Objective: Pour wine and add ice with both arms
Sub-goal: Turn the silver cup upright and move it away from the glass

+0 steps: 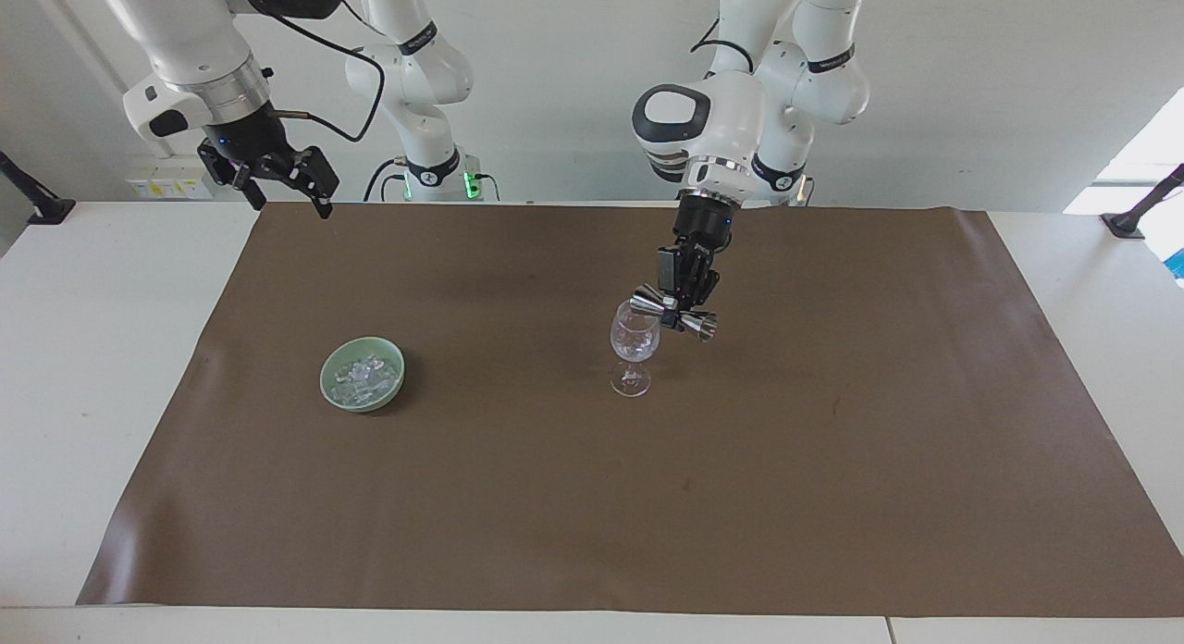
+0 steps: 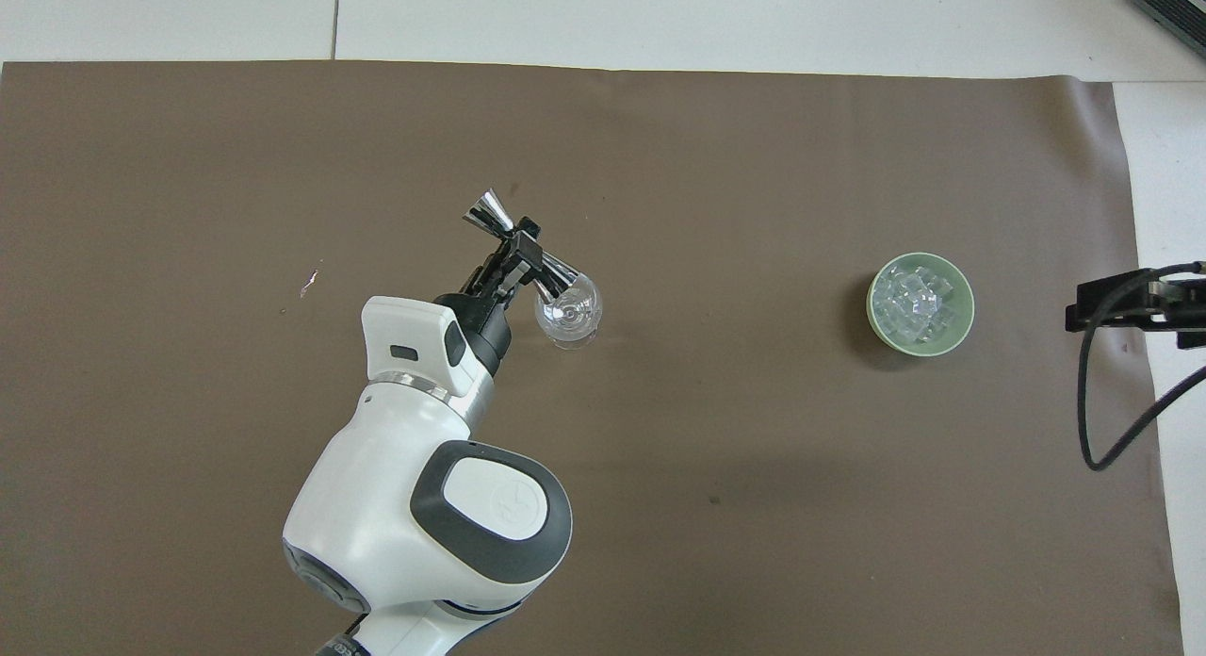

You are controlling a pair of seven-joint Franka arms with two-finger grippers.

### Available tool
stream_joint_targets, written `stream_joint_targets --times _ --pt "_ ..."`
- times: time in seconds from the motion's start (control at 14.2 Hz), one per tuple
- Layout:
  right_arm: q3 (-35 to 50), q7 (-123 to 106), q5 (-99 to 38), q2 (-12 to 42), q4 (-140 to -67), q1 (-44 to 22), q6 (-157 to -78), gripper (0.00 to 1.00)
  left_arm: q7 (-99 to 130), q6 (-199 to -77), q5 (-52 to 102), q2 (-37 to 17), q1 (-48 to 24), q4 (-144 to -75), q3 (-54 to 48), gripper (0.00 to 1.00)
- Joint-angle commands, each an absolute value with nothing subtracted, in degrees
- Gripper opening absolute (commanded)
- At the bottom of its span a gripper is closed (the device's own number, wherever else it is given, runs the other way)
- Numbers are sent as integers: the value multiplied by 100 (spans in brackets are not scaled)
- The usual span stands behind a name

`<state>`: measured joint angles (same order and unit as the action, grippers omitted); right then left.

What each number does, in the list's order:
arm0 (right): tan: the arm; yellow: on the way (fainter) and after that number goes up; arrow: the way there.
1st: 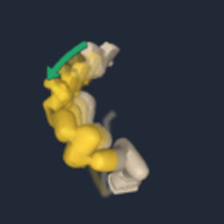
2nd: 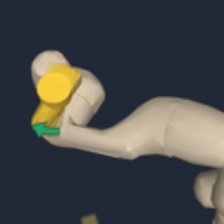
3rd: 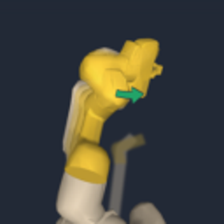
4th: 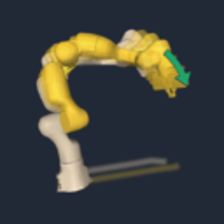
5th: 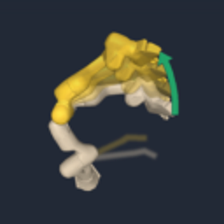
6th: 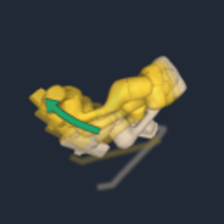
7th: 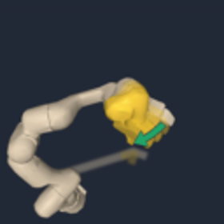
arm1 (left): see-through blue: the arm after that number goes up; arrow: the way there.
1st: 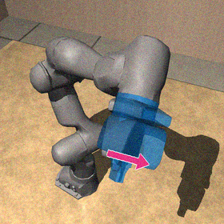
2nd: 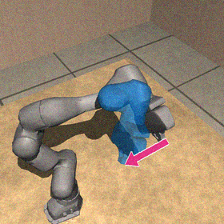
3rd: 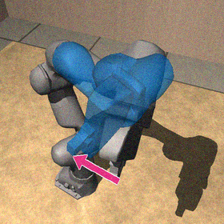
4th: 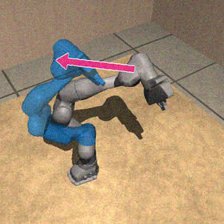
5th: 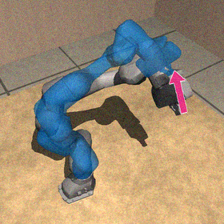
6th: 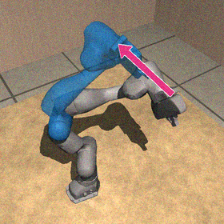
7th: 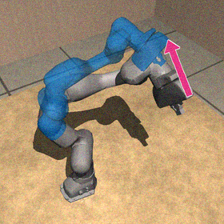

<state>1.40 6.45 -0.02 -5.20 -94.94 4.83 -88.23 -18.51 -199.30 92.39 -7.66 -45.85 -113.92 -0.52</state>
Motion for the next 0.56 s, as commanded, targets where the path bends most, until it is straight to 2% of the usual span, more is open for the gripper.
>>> stream_joint_targets --times 0.0,0.21,0.49 --pt "158 492 -26 -598 -9527 519 -8763 100 -1776 -19856 9299 -853 -4562 -11267 -35 0" --pt "158 492 -26 -589 -9527 519 -8763 100 -1521 -19600 9500 -809 -4465 -11311 -35 0" --pt "158 492 -26 -598 -9527 519 -8763 100 -845 -18582 9624 -730 -3772 -11294 -44 0"
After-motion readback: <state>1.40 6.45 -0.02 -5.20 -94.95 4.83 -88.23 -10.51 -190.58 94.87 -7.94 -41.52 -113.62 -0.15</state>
